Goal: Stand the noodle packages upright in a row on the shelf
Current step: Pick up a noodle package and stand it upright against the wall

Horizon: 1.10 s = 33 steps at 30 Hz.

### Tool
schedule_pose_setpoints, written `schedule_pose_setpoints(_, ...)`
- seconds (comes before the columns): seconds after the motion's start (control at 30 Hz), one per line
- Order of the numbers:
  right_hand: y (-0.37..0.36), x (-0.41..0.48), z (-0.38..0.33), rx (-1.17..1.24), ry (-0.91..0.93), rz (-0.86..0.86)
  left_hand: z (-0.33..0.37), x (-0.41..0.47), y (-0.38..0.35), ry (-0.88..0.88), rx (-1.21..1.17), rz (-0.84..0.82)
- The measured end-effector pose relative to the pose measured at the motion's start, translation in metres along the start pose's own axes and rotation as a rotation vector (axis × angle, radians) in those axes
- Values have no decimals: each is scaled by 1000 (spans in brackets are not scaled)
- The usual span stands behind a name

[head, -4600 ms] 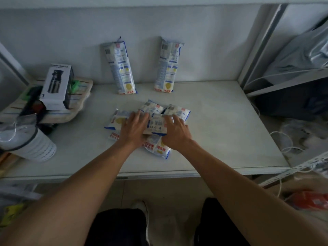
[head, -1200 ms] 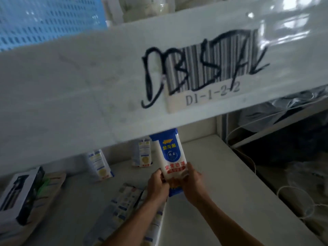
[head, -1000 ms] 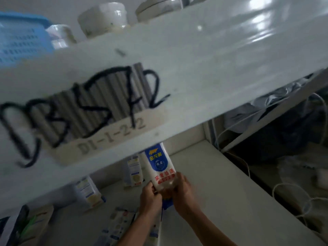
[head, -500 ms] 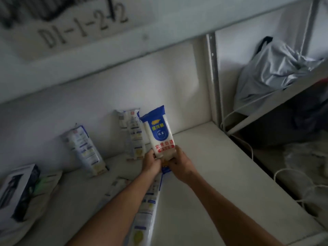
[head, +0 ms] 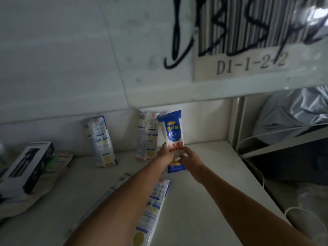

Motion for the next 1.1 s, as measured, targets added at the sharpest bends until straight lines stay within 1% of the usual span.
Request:
schedule_pose_setpoints(0.1,2,9,-15,61,-4,-14,13,-2,1,-4,-52,-80)
schedule_pose_setpoints(0.2,12,22,-13,42,-45,13,16,-4,-4,8,-60,-175)
schedule_pose_setpoints(0.3,18,30,-8,10,-64,28,16,6,-8,-27,-24,-186)
schedule_pose_setpoints(0.43,16,33,-5,35,-59,-9,27,-1,-4,-99,1,-208)
schedule_pose_setpoints(0.5,12,35,0,66,-65,0,30,1,-1,-122,13,-210)
schedule_pose_setpoints(0.57,5,39,7,81,-78,0,29,2,3,-113,-10,-200)
schedule_pose_setpoints(0.67,-5,40,5,116,-86,-26,26,-3,1,-74,-55,-228)
schedule_pose_setpoints(0.7,-5,40,3,133,-96,-15,25,-2,0,-75,-67,-230)
schedule_pose_setpoints(0.77,-5,45,4,178,-112,8,17,-3,2,-16,-47,-162)
schedule_pose_setpoints(0.87,-10,50,6,222,-154,41,7,-12,8,80,107,-48)
schedule_pose_setpoints(0.9,-11,51,8,228,-164,62,7,-12,4,77,130,-54)
schedule_pose_setpoints(0.93,-12,50,10,217,-165,76,8,-12,2,69,75,-47)
schedule_pose_setpoints(1.03,-23,39,26,194,-237,61,-3,-14,-6,186,-252,-65)
schedule_pose_setpoints(1.1,-29,34,39,189,-292,27,-11,-10,-9,204,-335,-71)
Point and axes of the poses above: each hand's wrist, its own x-axis towards the middle knuckle, its own y-axis out of the back of the hand, z = x × y, the point moved 7 cm from there along x, towards the middle knuckle, and after that the axes turned 2 degrees about -x, right-handed, at the moved point
